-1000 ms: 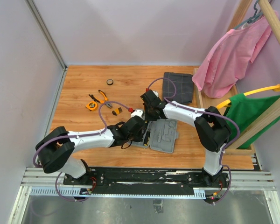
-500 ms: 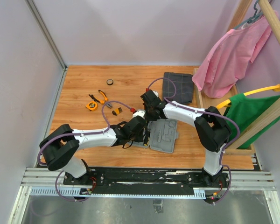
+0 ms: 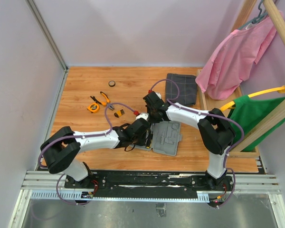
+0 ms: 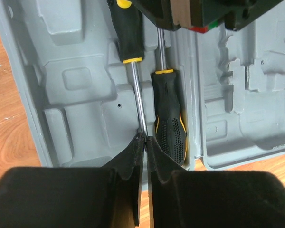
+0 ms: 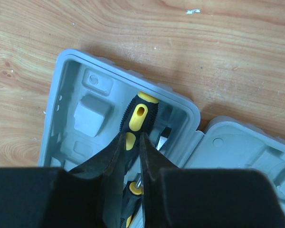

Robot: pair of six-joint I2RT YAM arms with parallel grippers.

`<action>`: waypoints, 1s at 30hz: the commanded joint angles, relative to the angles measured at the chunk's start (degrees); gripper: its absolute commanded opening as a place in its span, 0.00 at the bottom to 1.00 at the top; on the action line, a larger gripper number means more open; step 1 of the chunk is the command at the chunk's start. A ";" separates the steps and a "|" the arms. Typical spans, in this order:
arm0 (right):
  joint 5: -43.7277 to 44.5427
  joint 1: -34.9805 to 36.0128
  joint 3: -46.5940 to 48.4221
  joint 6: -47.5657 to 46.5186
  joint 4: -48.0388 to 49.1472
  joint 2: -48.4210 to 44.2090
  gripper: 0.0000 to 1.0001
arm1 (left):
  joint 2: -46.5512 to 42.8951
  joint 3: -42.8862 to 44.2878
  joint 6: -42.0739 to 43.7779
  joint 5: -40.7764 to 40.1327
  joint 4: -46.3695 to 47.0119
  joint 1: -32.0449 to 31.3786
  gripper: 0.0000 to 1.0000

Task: Sort the tools into containers
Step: Adjust the screwdriver in the storage box.

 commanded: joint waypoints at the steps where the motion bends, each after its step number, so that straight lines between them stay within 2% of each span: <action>1: 0.23 -0.12 -0.68 -0.40 -2.41 0.55 0.16 | 0.53 1.52 0.81 0.05 -3.36 -0.77 0.10; 20: 0.50 -0.09 -1.99 -0.54 -2.51 1.16 0.16 | 7.64 3.70 1.09 1.28 -8.61 -0.86 0.02; 30: 1.25 -0.06 -5.67 0.07 -2.52 2.23 0.14 | 9.27 -0.01 -0.67 1.08 -10.39 -0.93 0.01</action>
